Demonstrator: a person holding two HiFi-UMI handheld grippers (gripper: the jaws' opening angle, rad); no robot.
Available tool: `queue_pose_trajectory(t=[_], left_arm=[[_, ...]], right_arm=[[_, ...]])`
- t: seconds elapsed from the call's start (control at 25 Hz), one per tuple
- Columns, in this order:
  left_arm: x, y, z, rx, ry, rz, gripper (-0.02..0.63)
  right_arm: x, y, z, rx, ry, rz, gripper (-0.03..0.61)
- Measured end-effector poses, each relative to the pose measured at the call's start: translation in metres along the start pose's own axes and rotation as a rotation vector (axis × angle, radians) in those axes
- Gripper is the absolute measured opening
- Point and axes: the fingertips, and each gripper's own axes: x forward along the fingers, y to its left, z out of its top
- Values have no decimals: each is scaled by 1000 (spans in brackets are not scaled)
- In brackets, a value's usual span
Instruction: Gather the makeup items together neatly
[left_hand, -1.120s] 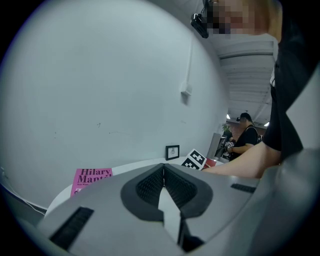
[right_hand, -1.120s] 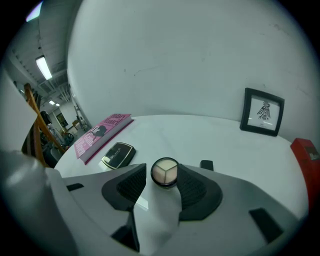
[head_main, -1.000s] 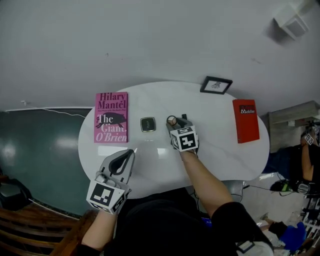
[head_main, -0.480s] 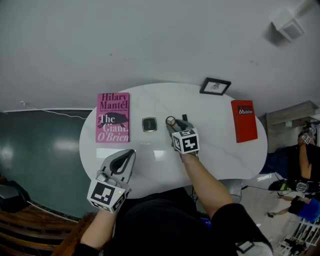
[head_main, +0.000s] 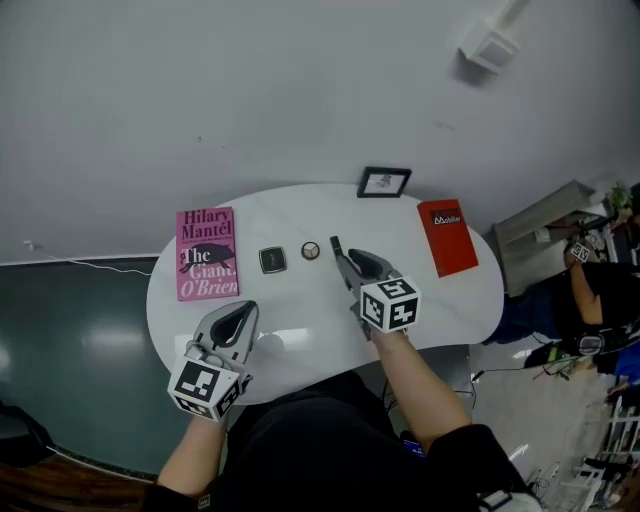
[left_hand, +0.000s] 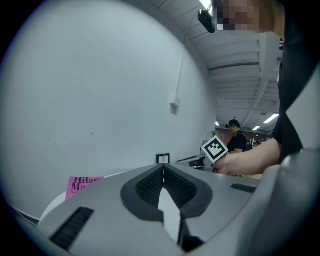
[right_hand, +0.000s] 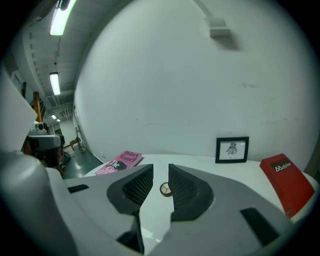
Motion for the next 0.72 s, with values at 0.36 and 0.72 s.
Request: queue_pose_trajectory(t=[0.36, 0.72], left_arm=[[27, -50, 23, 31, -8, -10, 12], [83, -120, 58, 73, -38, 78, 12]], right_arm=[[-97, -21, 60, 37, -240, 60, 58], [-189, -78, 87, -68, -368, 166, 40]])
